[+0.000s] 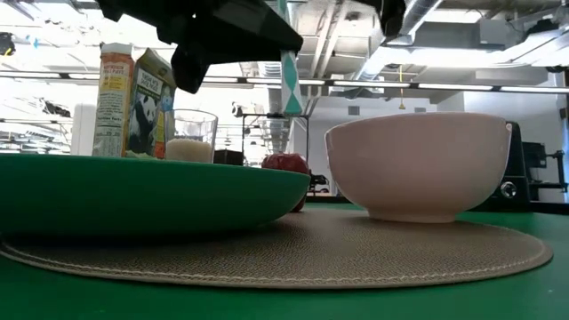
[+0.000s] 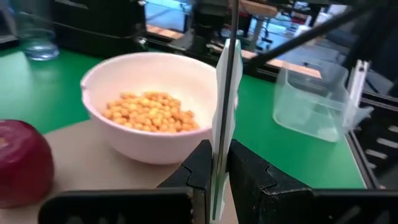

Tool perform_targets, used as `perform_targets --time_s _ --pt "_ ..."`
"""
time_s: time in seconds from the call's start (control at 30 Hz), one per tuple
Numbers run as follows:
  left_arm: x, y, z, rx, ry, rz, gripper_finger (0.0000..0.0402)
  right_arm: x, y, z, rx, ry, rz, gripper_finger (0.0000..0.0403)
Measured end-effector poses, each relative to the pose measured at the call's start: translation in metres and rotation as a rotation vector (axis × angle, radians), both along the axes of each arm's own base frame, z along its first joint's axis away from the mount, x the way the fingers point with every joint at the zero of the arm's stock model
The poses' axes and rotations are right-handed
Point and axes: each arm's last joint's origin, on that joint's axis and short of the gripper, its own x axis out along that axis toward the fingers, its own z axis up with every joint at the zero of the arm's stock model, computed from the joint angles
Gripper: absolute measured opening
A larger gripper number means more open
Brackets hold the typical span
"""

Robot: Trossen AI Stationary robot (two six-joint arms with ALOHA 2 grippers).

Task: Arrange a breakfast setting
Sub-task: Put the white green spoon to the right of the white bowl on the table

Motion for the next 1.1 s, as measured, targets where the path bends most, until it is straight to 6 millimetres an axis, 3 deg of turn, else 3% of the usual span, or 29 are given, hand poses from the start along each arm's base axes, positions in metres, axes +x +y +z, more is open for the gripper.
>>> perform_targets --time_s 0.2,0.57,1.1 --pt "0.002 0.010 -0.001 0.027 -0.010 0.127 0.0023 0.008 0.006 0.000 -0.051 0.022 -0.137 0.0140" --pt "0.006 0.027 -0.005 0.075 0.028 0.235 0.0023 0.045 -0.008 -0.011 -0.136 0.064 -0.265 0.0140" --pt "0.002 0.029 -0.011 0.108 0.072 0.264 0.0023 0.047 -0.014 -0.009 -0.182 0.084 -0.247 0.0092"
